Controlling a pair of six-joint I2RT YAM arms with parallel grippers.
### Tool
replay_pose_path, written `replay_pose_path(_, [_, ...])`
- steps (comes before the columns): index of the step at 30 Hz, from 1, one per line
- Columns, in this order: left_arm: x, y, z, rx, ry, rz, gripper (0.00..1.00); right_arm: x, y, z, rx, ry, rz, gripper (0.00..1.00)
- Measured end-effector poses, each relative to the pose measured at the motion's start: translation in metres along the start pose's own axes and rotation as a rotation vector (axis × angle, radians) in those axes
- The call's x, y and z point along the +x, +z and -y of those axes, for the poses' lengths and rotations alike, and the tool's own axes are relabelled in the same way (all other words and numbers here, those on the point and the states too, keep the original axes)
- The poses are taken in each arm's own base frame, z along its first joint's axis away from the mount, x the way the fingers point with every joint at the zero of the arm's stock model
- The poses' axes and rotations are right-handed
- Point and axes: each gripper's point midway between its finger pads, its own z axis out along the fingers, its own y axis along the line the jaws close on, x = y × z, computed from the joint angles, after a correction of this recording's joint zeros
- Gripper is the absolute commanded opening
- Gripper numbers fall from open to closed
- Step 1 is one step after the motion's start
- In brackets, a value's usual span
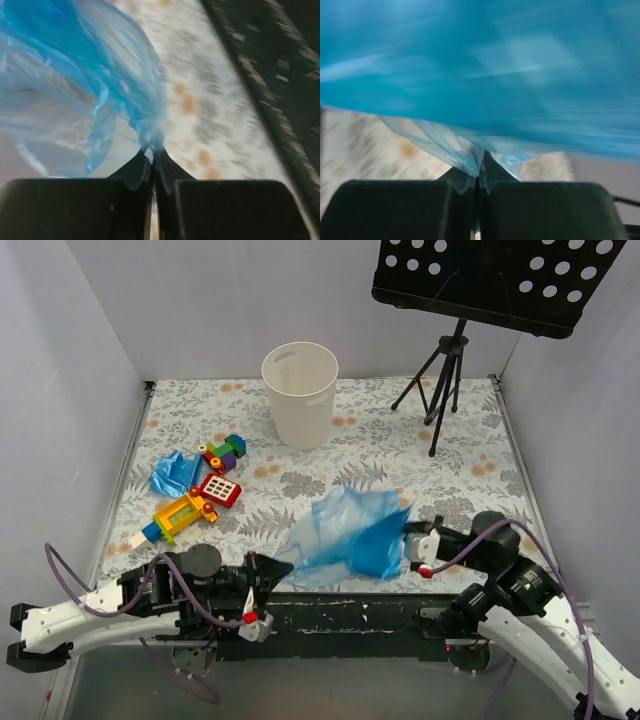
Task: Put the trash bags into the trash bin
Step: Unfold the trash bag at the center of the board.
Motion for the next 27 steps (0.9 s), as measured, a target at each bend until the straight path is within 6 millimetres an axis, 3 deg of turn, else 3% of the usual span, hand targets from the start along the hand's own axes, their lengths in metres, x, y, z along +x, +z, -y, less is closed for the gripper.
replay_pose_path(1, [0.02,-0.006,0.05,0.098,-0.005,-0.024,0.0,0.028,-0.006,-0.038,-0.085,0.046,-0.066,0.01])
replay_pose_path(2, [0.032,-0.009,0.082,0.176,-0.017,-0.041,0.0,0.048,-0.014,-0.068,-0.166,0.095,-0.129,0.01])
replay_pose_path(3, [0.037,-0.011,0.101,0.242,-0.038,-0.052,0.0,0.058,-0.022,-0.087,-0.231,0.14,-0.176,0.01])
replay_pose_path(5, [0.03,-0.007,0.104,0.3,-0.091,-0.044,0.0,0.054,-0.033,-0.103,-0.32,0.205,-0.206,0.01])
replay_pose_path(8, [0.004,0.011,0.066,0.287,-0.19,-0.019,0.0,0.022,-0.032,-0.083,-0.338,0.296,-0.181,0.01])
replay_pose_path(10, [-0.009,0.028,0.029,0.216,-0.258,-0.014,0.0,0.001,-0.022,-0.05,-0.269,0.32,-0.15,0.01])
replay_pose_path(14, [-0.008,0.065,-0.049,-0.061,-0.286,-0.063,0.0,-0.029,0.001,0.026,-0.091,0.302,-0.104,0.01])
replay_pose_path(16, [-0.008,0.077,-0.094,-0.238,-0.21,-0.058,0.0,-0.055,0.015,0.081,0.004,0.259,-0.071,0.01])
replay_pose_path(19, [-0.031,0.084,-0.176,-0.485,-0.077,-0.015,0.0,-0.123,0.029,0.187,0.21,0.132,0.067,0.01])
replay_pose_path(22, [-0.065,0.069,-0.291,-0.797,-0.018,0.058,0.0,-0.176,0.022,0.273,0.457,0.016,0.186,0.01])
replay_pose_path(23, [-0.065,0.054,-0.336,-0.92,-0.028,0.057,0.0,-0.188,0.018,0.3,0.544,-0.019,0.208,0.01])
replay_pose_path(24, [-0.055,0.036,-0.379,-1.037,-0.056,0.037,0.0,-0.194,0.012,0.325,0.622,-0.048,0.212,0.01])
replay_pose_path(25, [-0.04,0.022,-0.409,-1.117,-0.09,0.0,0.0,-0.191,0.01,0.345,0.672,-0.058,0.194,0.01])
replay_pose_path(26, [-0.01,0.0,-0.446,-1.197,-0.156,-0.072,0.0,-0.177,0.009,0.372,0.721,-0.06,0.137,0.01])
replay_pose_path(27, [0.014,-0.009,-0.462,-1.227,-0.203,-0.125,0.0,-0.159,0.014,0.385,0.732,-0.048,0.089,0.01])
